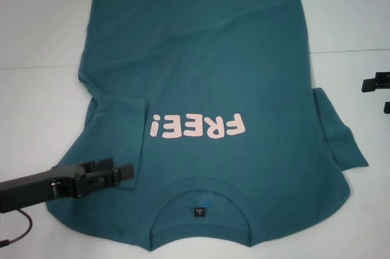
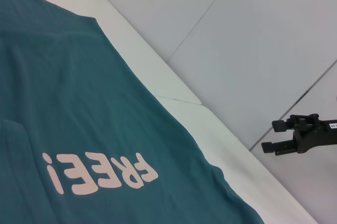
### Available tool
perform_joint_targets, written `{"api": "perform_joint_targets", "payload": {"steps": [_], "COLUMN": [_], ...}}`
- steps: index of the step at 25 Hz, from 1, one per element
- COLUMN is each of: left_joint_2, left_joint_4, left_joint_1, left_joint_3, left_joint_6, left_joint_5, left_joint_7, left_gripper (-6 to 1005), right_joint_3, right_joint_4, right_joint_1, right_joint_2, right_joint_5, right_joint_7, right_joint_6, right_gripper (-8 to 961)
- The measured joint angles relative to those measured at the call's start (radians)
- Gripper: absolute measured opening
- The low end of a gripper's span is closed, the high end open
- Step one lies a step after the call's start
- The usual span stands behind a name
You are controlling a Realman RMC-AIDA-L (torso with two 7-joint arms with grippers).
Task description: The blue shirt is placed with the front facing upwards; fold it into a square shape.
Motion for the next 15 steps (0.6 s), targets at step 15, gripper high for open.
{"api": "perform_joint_targets", "payload": {"steps": [15], "left_joint_2": [0.001], "left_joint_4": [-0.039], "left_joint_1": [-0.017], "left_joint_3": [0.000], "left_joint_6": [-0.034], "left_joint_5": [-0.003], "left_joint_7": [0.005], "left_gripper": [828], "right_joint_3": [-0.115], "right_joint_4": [0.117], "right_joint_1": [0.018], "right_joint_2": [0.013], "right_joint_5": [-0.006], "right_joint_7": [0.008], "right_joint_6": [0.165], "right_gripper": [894]}}
